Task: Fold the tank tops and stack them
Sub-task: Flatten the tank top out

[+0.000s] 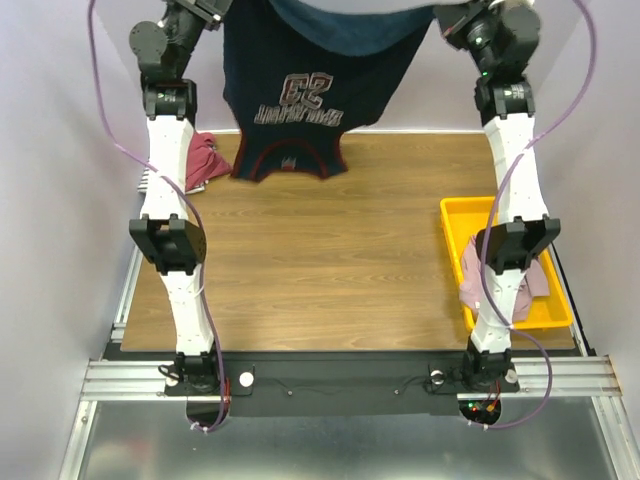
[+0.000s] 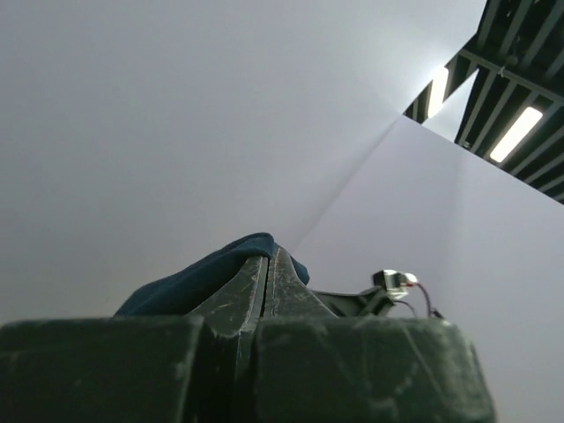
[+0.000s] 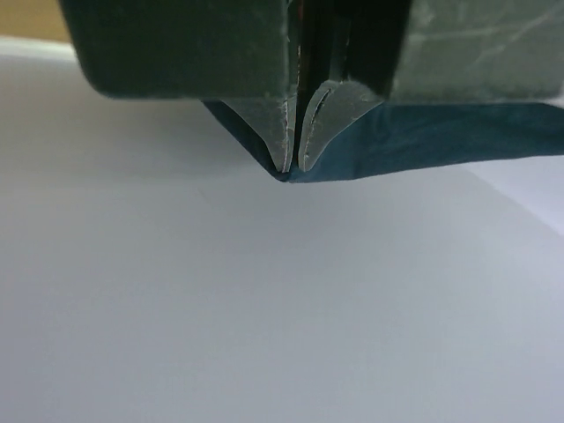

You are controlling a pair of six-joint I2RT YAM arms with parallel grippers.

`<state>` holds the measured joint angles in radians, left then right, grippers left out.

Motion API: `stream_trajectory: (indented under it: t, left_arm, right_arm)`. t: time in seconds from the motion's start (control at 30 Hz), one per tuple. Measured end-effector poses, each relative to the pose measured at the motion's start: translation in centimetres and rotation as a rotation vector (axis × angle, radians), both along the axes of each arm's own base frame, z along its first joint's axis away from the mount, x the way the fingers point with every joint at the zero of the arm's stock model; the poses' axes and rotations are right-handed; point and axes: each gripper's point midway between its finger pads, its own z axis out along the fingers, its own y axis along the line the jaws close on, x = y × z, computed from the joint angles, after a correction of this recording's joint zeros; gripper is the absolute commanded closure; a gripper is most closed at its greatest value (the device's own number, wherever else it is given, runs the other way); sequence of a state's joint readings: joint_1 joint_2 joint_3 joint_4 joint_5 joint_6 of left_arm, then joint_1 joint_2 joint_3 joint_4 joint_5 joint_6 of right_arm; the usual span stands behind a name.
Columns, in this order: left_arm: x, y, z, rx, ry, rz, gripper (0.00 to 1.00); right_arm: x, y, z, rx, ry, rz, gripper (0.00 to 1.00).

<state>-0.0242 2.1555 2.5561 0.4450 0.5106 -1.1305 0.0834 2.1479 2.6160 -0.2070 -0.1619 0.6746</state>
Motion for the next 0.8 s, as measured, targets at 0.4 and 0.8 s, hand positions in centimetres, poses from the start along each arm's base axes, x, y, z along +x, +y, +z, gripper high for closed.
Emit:
stream_trajectory:
  t: [0.4,0.8]
  left_arm:
    - [-6.9,2.7,-3.0,0.027,0.005,0.009,1.0]
    - [-14.7,1.2,-41.2,-0.007,0.894,-0.012,1.0]
  right_arm:
    - [-12.1,-0.8,4.3,-0.015,-0.147,0.053,0.99]
    - [-20.5,0.1,-32.6,0.005,0.689,0.136,0.99]
